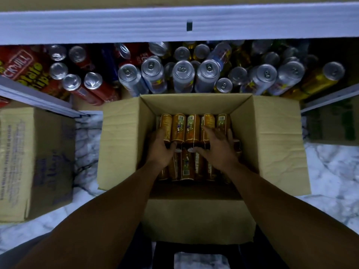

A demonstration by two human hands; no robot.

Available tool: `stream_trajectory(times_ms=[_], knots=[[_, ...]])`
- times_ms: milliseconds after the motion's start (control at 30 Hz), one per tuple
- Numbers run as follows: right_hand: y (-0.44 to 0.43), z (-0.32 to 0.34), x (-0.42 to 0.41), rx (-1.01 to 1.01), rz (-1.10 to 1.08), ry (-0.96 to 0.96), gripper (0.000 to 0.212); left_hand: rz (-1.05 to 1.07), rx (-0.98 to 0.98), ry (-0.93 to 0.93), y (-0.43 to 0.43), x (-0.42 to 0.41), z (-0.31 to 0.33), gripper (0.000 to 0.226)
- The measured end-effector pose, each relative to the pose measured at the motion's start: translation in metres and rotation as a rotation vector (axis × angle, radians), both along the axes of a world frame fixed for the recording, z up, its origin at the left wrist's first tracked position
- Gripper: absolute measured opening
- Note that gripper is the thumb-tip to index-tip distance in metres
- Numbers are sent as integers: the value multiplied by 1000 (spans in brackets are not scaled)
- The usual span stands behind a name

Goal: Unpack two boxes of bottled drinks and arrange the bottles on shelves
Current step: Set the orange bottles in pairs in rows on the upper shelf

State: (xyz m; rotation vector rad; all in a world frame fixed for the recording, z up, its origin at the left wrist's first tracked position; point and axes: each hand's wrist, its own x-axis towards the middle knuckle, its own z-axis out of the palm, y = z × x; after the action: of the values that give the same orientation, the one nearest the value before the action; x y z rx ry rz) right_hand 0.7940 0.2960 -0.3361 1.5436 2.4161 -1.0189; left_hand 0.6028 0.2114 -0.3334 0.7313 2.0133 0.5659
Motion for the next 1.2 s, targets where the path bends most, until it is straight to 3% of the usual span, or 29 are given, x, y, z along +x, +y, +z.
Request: stream_trajectory(times_ms=[300,533,833,1033,1200], knots=[[-5,-30,-13,25,42,-33,91,246,30,-54,1,0,-24,85],[-4,-40,-19,98,82,-29,103,275,52,-17,1,2,-30,79],[-9,-30,-16,112,58,68,80,314,112,50,4,7,-22,81],[2,-29,-22,-1,-215,321,66,338,160,92,5,11,-16,75],[9,-35,-29,-7,-259,389,63,315,212,133,5,13,-18,74]])
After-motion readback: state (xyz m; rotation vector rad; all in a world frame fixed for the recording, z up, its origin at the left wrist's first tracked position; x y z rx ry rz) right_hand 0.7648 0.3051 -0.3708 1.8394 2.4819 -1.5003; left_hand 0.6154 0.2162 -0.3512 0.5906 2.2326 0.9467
